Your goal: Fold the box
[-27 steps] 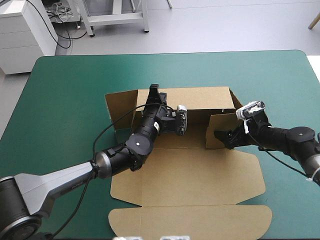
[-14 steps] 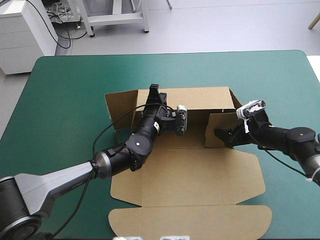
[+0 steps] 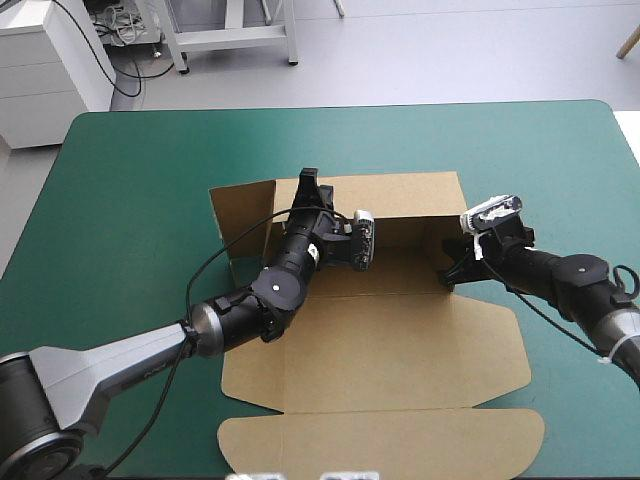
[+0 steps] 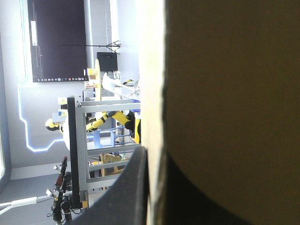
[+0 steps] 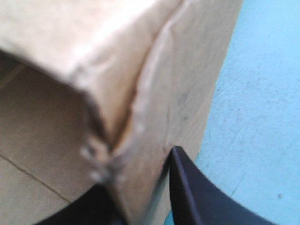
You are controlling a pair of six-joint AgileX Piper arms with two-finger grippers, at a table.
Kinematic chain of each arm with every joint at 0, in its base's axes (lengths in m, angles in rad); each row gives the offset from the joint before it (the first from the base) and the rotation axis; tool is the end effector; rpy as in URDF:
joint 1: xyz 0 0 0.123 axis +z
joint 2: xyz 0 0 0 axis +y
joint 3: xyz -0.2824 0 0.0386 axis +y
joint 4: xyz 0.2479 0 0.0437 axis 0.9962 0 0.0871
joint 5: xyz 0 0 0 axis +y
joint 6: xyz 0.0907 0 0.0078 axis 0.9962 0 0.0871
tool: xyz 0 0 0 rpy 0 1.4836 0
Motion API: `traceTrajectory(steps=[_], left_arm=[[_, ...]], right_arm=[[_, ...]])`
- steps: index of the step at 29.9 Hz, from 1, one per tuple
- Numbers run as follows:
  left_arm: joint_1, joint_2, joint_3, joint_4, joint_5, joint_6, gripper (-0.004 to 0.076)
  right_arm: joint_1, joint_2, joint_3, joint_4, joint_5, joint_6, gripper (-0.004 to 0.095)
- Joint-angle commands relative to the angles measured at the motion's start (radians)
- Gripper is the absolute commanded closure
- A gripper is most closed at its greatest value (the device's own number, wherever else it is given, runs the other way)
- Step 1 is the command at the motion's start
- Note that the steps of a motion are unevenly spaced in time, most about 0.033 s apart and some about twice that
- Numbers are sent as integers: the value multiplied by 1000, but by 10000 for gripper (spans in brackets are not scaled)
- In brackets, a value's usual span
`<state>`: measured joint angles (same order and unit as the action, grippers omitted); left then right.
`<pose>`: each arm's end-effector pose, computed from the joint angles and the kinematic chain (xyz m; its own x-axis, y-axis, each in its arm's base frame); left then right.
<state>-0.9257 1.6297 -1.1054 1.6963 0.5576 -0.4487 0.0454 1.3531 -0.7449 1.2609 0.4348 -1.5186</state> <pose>0.2572 -0.2621 0.2892 0.3046 0.9471 -0.1014 0.3159 0.0000 0.9488 0.2689 0.0489 0.2500 -0.4873 -0.2819 -0.8265 -0.5170 0.8559 0.0129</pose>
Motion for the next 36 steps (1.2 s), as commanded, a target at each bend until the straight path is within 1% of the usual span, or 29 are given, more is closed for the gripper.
traceTrajectory(steps=[1, 4, 7, 12, 15, 22, 26, 28, 29, 32, 34, 35, 36], left_arm=[[-11, -35, -18, 1, -55, -9, 731], [-11, -35, -18, 1, -58, -9, 731], [-11, -35, -18, 1, -66, -9, 731], [-11, -35, -18, 1, -74, -16, 731], [-11, -35, -18, 1, -82, -16, 731], [-11, -35, -18, 1, -99, -16, 731], [-11, -35, -18, 1, -101, -18, 721], [-11, -35, -18, 1, -101, -18, 676], [-11, -35, -18, 1, -101, -18, 638], [-11, -35, -18, 1, -100, -26, 479], [-11, -35, -18, 8, -101, -77, 355], [-11, -35, -18, 9, -104, -103, 307], [-11, -35, -18, 9, -104, -126, 279]], right_arm=[[52, -31, -26, 44, -9, -9, 814], [67, -31, -26, 44, -37, -3, 832], [83, -31, -26, 44, -53, -3, 925], [121, -31, -26, 44, -81, -2, 907], [141, -31, -26, 24, -105, 29, 907], [171, -31, -26, -180, -145, 261, 906], [179, -31, -26, -227, -145, 325, 907], [179, -31, -26, -242, -145, 349, 906], [179, -31, -26, -248, -145, 360, 906], [179, -31, -26, -269, -145, 384, 906], [179, -31, -28, -293, -142, 413, 907], [179, -31, -28, -309, -143, 426, 906], [179, -31, -30, -325, -143, 447, 906]])
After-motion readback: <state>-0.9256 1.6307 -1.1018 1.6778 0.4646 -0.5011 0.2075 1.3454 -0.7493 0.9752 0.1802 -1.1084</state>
